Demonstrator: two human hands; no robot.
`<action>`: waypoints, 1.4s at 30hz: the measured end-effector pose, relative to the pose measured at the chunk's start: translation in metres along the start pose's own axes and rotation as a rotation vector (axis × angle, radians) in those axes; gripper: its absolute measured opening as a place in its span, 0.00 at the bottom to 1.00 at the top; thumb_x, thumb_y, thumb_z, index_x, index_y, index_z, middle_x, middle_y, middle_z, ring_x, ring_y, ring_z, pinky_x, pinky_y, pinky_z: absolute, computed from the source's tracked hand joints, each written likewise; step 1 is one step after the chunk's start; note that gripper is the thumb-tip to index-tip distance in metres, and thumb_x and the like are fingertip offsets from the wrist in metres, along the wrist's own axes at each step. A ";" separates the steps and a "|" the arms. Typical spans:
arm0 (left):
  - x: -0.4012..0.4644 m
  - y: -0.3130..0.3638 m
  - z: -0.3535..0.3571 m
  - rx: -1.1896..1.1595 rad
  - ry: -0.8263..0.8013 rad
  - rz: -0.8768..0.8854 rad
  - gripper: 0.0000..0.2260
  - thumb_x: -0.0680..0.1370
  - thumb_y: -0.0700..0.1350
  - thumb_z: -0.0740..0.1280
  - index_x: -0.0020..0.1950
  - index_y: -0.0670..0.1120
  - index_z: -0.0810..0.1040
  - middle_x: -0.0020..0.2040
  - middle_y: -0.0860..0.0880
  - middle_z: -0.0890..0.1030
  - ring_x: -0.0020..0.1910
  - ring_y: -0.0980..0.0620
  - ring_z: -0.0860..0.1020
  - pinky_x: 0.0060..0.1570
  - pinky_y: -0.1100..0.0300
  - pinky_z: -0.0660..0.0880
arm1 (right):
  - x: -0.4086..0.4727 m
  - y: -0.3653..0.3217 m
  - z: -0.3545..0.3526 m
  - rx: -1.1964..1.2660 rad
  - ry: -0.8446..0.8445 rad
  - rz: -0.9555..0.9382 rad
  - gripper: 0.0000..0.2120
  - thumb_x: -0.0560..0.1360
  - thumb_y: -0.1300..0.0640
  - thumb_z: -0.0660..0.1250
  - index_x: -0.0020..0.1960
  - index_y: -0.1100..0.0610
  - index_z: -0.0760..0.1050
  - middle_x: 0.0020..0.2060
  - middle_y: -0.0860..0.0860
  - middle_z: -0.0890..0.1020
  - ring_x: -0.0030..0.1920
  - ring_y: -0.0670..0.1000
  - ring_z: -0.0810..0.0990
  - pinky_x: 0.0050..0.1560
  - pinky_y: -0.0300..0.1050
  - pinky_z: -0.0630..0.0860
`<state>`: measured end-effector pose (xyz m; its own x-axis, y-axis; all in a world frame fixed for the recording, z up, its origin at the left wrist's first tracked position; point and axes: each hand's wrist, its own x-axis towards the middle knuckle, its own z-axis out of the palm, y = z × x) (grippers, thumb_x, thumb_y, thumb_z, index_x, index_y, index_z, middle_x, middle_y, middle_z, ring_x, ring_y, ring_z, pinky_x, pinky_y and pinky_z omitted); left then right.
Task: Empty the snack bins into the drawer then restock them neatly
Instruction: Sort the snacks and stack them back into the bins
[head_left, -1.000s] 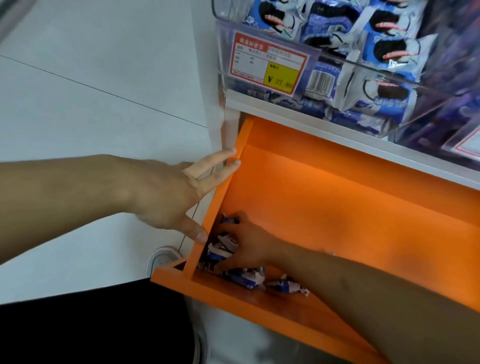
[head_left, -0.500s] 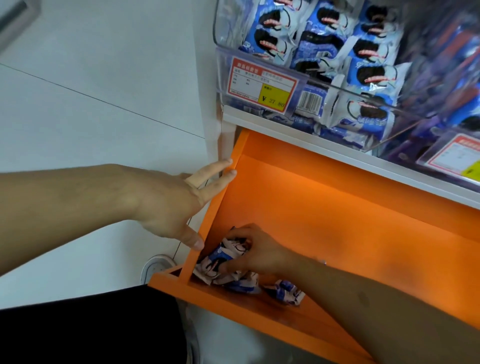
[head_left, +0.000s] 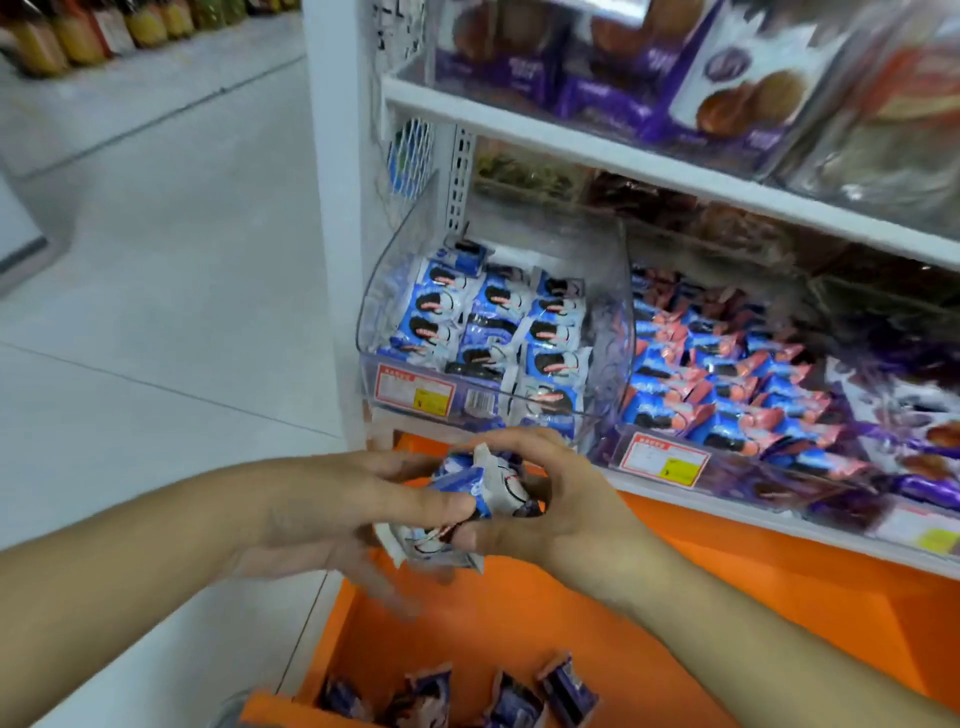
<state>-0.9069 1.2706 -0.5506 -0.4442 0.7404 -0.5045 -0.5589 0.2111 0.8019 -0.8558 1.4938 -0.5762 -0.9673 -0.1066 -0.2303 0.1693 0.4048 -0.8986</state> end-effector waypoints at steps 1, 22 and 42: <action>0.000 0.009 0.001 -0.002 -0.008 0.048 0.21 0.72 0.43 0.77 0.64 0.54 0.84 0.63 0.41 0.84 0.60 0.34 0.82 0.52 0.40 0.82 | -0.001 -0.014 -0.007 -0.040 0.041 -0.039 0.31 0.64 0.56 0.87 0.62 0.37 0.81 0.64 0.44 0.73 0.61 0.40 0.79 0.62 0.41 0.78; 0.081 0.079 -0.047 1.126 0.632 0.427 0.42 0.82 0.62 0.63 0.82 0.63 0.33 0.83 0.59 0.55 0.76 0.56 0.67 0.70 0.55 0.71 | 0.160 -0.074 -0.103 -0.610 0.366 -0.135 0.17 0.78 0.61 0.73 0.65 0.50 0.83 0.55 0.40 0.79 0.52 0.40 0.78 0.43 0.17 0.64; 0.083 0.058 -0.055 1.348 0.572 0.352 0.31 0.84 0.66 0.49 0.83 0.61 0.42 0.84 0.58 0.49 0.83 0.54 0.50 0.78 0.52 0.62 | 0.211 -0.072 -0.149 -1.131 0.229 0.119 0.19 0.75 0.51 0.78 0.60 0.49 0.71 0.59 0.50 0.78 0.54 0.52 0.77 0.50 0.48 0.74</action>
<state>-1.0148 1.3093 -0.5640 -0.7978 0.6022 -0.0275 0.5344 0.7276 0.4301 -1.0997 1.5779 -0.5045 -0.9877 0.1068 -0.1141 0.1077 0.9942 -0.0019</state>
